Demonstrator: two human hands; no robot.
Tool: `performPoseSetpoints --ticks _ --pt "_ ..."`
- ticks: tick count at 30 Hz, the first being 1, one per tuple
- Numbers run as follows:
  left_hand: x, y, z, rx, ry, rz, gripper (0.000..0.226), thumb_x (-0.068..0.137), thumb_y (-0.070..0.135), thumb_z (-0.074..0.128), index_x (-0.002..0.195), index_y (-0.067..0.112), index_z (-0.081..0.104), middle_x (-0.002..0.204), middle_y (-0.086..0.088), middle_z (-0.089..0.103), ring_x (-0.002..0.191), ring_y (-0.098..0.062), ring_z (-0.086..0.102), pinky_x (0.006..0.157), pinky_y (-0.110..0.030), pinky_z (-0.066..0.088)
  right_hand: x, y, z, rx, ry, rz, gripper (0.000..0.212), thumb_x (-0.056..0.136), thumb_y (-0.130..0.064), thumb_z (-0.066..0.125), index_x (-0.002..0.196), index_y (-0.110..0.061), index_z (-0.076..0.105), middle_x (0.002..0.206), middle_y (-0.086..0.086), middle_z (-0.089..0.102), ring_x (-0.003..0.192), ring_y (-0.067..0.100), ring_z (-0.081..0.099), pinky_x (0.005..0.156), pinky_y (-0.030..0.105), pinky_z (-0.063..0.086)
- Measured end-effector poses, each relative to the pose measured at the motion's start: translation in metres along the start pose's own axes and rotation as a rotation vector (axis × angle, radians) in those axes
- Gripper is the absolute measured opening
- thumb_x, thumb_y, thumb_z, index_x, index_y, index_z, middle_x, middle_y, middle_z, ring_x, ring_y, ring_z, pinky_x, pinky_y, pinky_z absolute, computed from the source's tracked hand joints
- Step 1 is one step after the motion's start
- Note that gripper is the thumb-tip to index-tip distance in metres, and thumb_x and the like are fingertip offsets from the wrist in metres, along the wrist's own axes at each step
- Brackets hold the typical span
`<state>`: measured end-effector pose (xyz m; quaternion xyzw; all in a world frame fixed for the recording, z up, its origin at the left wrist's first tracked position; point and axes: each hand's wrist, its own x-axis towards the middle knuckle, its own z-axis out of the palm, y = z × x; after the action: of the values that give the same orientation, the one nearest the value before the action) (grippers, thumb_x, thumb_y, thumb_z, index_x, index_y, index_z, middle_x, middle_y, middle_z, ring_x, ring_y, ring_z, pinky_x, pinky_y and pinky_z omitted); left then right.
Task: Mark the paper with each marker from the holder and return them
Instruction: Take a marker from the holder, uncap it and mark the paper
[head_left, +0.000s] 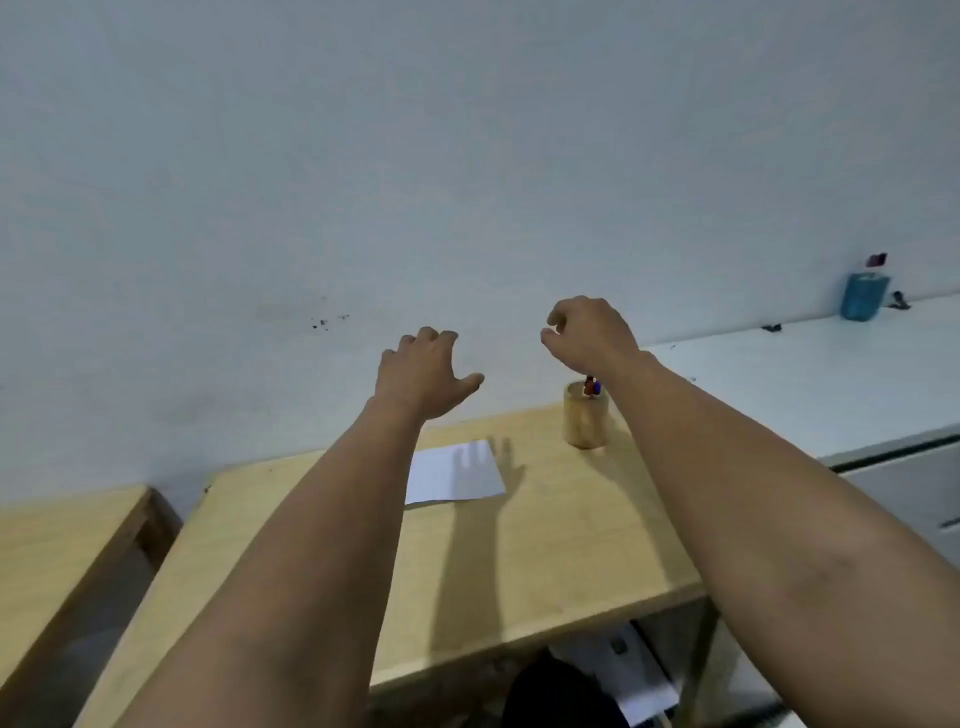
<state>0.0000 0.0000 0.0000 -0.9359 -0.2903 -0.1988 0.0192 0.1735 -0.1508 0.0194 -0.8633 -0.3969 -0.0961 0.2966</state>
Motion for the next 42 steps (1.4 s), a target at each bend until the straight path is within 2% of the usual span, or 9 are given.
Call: performPoseSetpoints --ticks 6,10,16,23,28,33,37,40,42 --pt "0.032 0.049 0.076 -0.219 -0.171 -0.016 0.085 0.085 0.062 0.063 0.155 0.023 0.036 0.155 -0.005 0.046 0.137 -0.031 0.048 0.105 -0.049 0.044 0.007 0.074 0.021 0.036 -0.102 0.25 0.049 0.093 -0.023 0.068 0.141 -0.015 0.066 0.13 0.007 0.074 0.121 0.029 0.068 0.096 0.04 0.056" --pt "0.057 0.081 0.134 -0.359 -0.298 0.004 0.095 0.084 0.059 0.068 0.16 0.023 0.026 0.159 -0.006 0.04 0.141 -0.028 0.046 0.108 -0.046 0.044 0.019 0.118 0.049 0.109 -0.172 0.343 0.059 0.088 -0.034 0.08 0.141 -0.014 0.066 0.131 0.007 0.073 0.124 0.027 0.067 0.099 0.036 0.054" --pt "0.094 0.12 0.198 -0.775 -0.394 -0.054 0.113 0.08 0.037 0.084 0.164 0.017 0.012 0.165 -0.004 0.034 0.149 -0.023 0.036 0.109 -0.034 0.038 0.042 0.152 0.08 0.215 -0.207 0.299 0.013 0.088 -0.025 0.08 0.096 -0.016 0.082 0.086 -0.001 0.075 0.082 0.019 0.068 0.069 0.029 0.049" --pt "0.105 0.141 0.237 -0.956 -0.288 -0.119 0.086 0.073 0.034 0.088 0.145 0.025 0.043 0.125 0.008 0.066 0.114 -0.021 0.064 0.087 -0.036 0.052 0.054 0.17 0.093 0.228 -0.216 0.298 0.021 0.087 -0.033 0.08 0.085 -0.013 0.08 0.085 0.009 0.081 0.086 0.028 0.076 0.077 0.042 0.061" --pt "0.107 0.143 0.234 -0.926 -0.323 -0.124 0.105 0.076 0.035 0.088 0.16 0.02 0.026 0.146 0.002 0.057 0.131 -0.022 0.056 0.092 -0.028 0.043 0.053 0.169 0.081 0.294 -0.031 0.35 0.025 0.088 -0.028 0.078 0.079 -0.005 0.075 0.071 0.006 0.072 0.062 0.024 0.06 0.066 0.036 0.05" --pt "0.106 0.139 0.204 -0.872 -0.377 -0.083 0.121 0.077 0.034 0.088 0.165 0.019 0.006 0.16 -0.007 0.044 0.143 -0.028 0.046 0.109 -0.036 0.041 0.064 0.146 0.029 0.469 0.206 0.319 0.025 0.094 -0.026 0.076 0.085 -0.002 0.077 0.084 0.015 0.08 0.088 0.032 0.076 0.077 0.029 0.053" --pt "0.104 0.119 0.158 -0.776 -0.303 -0.037 0.106 0.08 0.045 0.083 0.163 0.024 0.019 0.16 -0.006 0.043 0.145 -0.028 0.044 0.113 -0.042 0.042 0.07 0.108 -0.004 0.61 0.284 0.192 0.013 0.1 -0.027 0.073 0.093 -0.017 0.078 0.083 0.0 0.079 0.088 0.024 0.078 0.091 0.033 0.059" --pt "0.103 0.092 0.119 -0.759 -0.202 -0.052 0.079 0.089 0.047 0.072 0.156 0.024 0.037 0.153 -0.007 0.052 0.137 -0.026 0.053 0.111 -0.044 0.046 0.068 0.073 -0.011 0.754 0.197 0.149 0.016 0.103 -0.03 0.07 0.111 -0.018 0.077 0.081 0.002 0.068 0.064 0.02 0.068 0.073 0.033 0.059" --pt "0.099 0.071 0.094 -0.776 -0.115 -0.08 0.062 0.095 0.05 0.063 0.149 0.023 0.049 0.146 -0.005 0.059 0.128 -0.023 0.059 0.107 -0.044 0.049 0.062 0.049 -0.007 0.759 0.07 0.171 0.022 0.107 -0.024 0.064 0.123 -0.014 0.076 0.086 0.009 0.058 0.067 0.023 0.054 0.064 0.031 0.049"
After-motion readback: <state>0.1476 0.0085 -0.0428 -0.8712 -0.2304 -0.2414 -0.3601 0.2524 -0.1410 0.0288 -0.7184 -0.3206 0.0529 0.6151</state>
